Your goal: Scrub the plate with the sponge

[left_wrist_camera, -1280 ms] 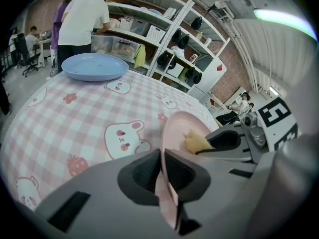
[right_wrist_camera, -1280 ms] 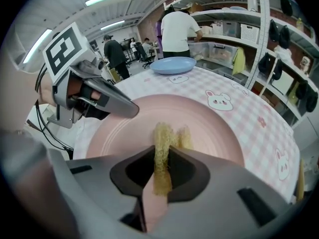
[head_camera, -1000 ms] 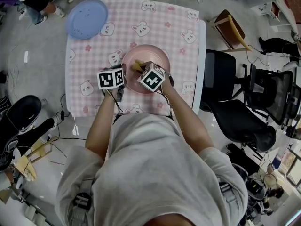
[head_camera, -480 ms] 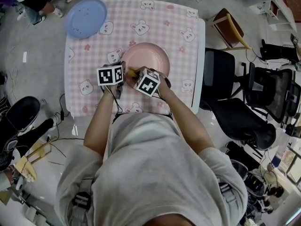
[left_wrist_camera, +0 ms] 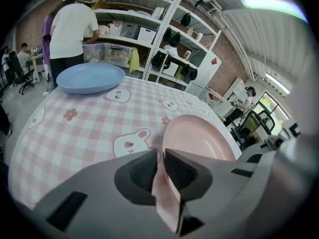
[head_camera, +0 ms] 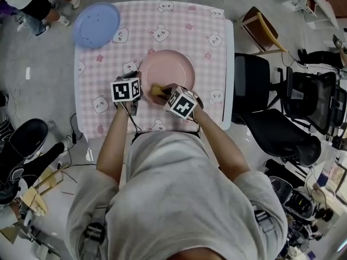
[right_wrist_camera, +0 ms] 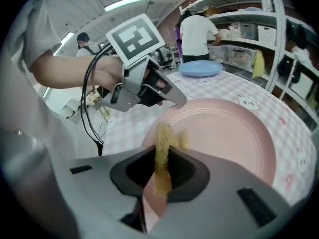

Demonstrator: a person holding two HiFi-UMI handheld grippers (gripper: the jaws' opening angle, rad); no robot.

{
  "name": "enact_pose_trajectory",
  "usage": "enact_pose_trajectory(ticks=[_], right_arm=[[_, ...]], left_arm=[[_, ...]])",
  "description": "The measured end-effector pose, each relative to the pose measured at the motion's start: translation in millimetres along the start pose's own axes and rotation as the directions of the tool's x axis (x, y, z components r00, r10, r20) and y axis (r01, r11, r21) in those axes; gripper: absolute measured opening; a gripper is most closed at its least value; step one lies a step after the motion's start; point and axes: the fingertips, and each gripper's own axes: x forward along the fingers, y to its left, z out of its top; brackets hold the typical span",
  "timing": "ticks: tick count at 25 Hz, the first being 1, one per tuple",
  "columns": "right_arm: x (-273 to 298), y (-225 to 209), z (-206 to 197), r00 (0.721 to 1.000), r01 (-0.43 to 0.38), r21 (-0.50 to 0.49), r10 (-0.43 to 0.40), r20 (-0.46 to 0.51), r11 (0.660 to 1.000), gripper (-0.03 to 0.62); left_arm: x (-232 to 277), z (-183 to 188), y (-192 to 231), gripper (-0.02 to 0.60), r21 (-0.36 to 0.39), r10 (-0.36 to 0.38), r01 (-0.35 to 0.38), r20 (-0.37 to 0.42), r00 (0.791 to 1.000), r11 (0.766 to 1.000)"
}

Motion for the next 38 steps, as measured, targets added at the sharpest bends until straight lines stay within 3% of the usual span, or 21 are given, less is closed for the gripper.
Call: enact_pose_trajectory(ticks=[4,7,12,16,19,23,29,33,38], right_arm=[[-29.6,-18.6,-10.1,0.992,0.067,0.151,-0.082,0.099,0.986,0.066],[-52.6,-41.1,-12.8,0.96,0.145,0.291,-0.206,0.189,0.946,0.066],[-77.7,-67.2,-11.4,0.88,0.304,0.402,-0.416,0.228,0.864,0.066],[-82.0,-63.9,-6.6,0.842,0.341,0.474,-0.488,0.23,0.812,0.066],[-83.3,-61.4,-0.2,0.821,0.356,0.495,-0.519,0.239,0.792,0.066],[-89.0,-54.0,-1.1,0.804,0.353,0.513,-0.534,0.261,0.782,0.066],[-104.0,-37.4,-8.7,0.782,0.373,0.467,-0.542,0.307,0.802,0.066],[-111.2,-24.2,-9.7,0.77,0.342,0.455,-0.523,0.366,0.822,0.066],[-128.2,-11.1,-29.3,0.747,0.318,0.476,-0.526,0.406,0.82,0.066]], left_arm=[[-28.8,9.4,-6.8,0.069,0.031,-0.037,0.035,0.084,0.996,0.999],[-46.4,9.4,-20.7,0.067,0.091,-0.076,0.066,0.114,0.991,0.994],[-56.1,-5.5,-44.5,0.026,0.167,-0.124,0.105,0.104,0.987,0.98],[-55.7,-20.4,-63.4,0.011,0.19,-0.194,0.178,0.066,0.979,0.965],[-52.3,-27.1,-78.2,0.011,0.226,-0.225,0.21,0.042,0.973,0.951],[-50.0,-35.5,-97.5,0.011,0.238,-0.228,0.211,0.047,0.973,0.948],[-60.4,-51.3,-123.4,0.011,0.238,-0.193,0.172,0.07,0.979,0.956],[-69.5,-59.5,-131.0,0.011,0.22,-0.153,0.124,0.116,0.981,0.967],[-82.3,-68.8,-155.5,0.011,0.215,-0.127,0.088,0.176,0.976,0.973]])
